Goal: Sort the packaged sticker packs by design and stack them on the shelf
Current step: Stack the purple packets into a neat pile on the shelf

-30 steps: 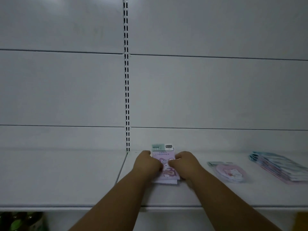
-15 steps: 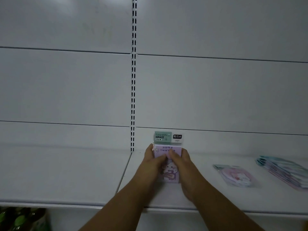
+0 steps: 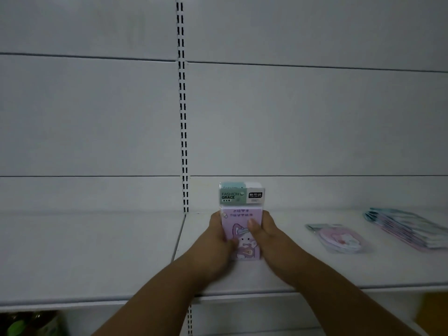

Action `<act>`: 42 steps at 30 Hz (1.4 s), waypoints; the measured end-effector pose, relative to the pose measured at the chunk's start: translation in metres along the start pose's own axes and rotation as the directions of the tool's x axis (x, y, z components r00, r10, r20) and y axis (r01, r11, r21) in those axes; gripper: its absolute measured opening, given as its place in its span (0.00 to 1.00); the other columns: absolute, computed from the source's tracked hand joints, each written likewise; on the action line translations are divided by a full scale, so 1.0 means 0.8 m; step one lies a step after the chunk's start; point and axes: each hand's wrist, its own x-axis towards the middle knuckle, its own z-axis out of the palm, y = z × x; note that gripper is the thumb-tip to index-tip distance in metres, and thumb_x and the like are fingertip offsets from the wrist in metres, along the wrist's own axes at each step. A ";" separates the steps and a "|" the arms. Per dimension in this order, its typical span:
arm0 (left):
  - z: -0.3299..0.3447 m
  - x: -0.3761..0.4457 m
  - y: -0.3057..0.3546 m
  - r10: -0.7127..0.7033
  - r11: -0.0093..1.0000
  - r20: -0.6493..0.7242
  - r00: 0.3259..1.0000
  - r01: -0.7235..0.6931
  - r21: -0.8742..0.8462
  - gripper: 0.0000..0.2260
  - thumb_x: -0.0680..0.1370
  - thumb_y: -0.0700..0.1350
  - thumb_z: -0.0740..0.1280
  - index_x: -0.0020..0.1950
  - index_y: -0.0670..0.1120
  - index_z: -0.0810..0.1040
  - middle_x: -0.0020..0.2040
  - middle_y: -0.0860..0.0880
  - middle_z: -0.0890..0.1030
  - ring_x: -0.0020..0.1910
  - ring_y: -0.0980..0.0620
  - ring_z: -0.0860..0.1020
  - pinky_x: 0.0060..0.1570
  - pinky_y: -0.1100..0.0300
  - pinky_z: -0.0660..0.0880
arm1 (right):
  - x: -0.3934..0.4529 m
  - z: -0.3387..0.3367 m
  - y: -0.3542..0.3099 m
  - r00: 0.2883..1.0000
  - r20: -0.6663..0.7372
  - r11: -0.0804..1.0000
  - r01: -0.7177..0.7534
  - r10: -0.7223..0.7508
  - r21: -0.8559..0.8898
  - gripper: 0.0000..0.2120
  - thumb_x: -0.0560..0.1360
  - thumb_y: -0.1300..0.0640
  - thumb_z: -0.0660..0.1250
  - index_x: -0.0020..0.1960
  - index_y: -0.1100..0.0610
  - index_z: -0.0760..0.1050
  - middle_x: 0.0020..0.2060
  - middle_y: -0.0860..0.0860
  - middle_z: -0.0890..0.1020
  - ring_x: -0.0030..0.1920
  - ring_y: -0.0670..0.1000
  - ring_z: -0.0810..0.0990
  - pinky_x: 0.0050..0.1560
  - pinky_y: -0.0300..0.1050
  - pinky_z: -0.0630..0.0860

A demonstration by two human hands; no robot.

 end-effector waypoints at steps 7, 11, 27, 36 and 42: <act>-0.022 -0.008 0.001 -0.019 0.978 0.012 1.000 0.016 0.209 0.16 0.79 0.44 0.67 0.64 0.57 0.71 0.57 0.57 0.81 0.53 0.57 0.80 0.53 0.57 0.80 | -0.008 -0.018 -0.003 0.999 0.005 0.951 0.053 -0.054 -0.304 0.11 0.81 0.50 0.60 0.62 0.48 0.68 0.55 0.45 0.81 0.49 0.38 0.80 0.42 0.29 0.77; -0.024 -0.006 0.002 -0.061 0.975 -0.034 0.998 0.067 0.213 0.15 0.77 0.46 0.70 0.62 0.56 0.74 0.55 0.55 0.82 0.51 0.55 0.82 0.52 0.53 0.82 | 0.001 -0.018 0.002 0.994 -0.073 0.921 0.045 -0.079 -0.386 0.13 0.79 0.47 0.61 0.60 0.52 0.72 0.54 0.48 0.82 0.50 0.45 0.82 0.49 0.40 0.80; -0.009 0.018 0.006 -0.182 0.786 -0.201 0.962 0.265 0.559 0.19 0.74 0.63 0.64 0.49 0.49 0.81 0.44 0.51 0.84 0.44 0.53 0.81 0.49 0.53 0.80 | 0.044 -0.027 0.019 0.952 -0.262 0.721 -0.294 0.160 -0.627 0.34 0.75 0.31 0.53 0.41 0.59 0.83 0.34 0.53 0.82 0.37 0.51 0.80 0.40 0.42 0.71; -0.016 -0.031 -0.001 -0.008 0.645 -0.094 0.996 0.077 0.761 0.13 0.75 0.61 0.65 0.41 0.53 0.74 0.40 0.55 0.78 0.39 0.57 0.75 0.37 0.62 0.71 | -0.029 -0.053 0.016 0.999 0.045 0.622 0.042 -0.010 -0.782 0.15 0.71 0.37 0.68 0.36 0.47 0.70 0.33 0.45 0.74 0.35 0.43 0.71 0.36 0.39 0.68; -0.008 -0.027 -0.010 0.089 0.582 -0.129 0.988 0.054 0.812 0.10 0.78 0.56 0.64 0.48 0.51 0.78 0.45 0.52 0.80 0.44 0.52 0.77 0.44 0.58 0.73 | -0.028 -0.047 0.022 0.998 0.037 0.640 0.060 -0.049 -0.766 0.11 0.72 0.44 0.70 0.37 0.46 0.71 0.34 0.46 0.76 0.35 0.43 0.72 0.39 0.41 0.69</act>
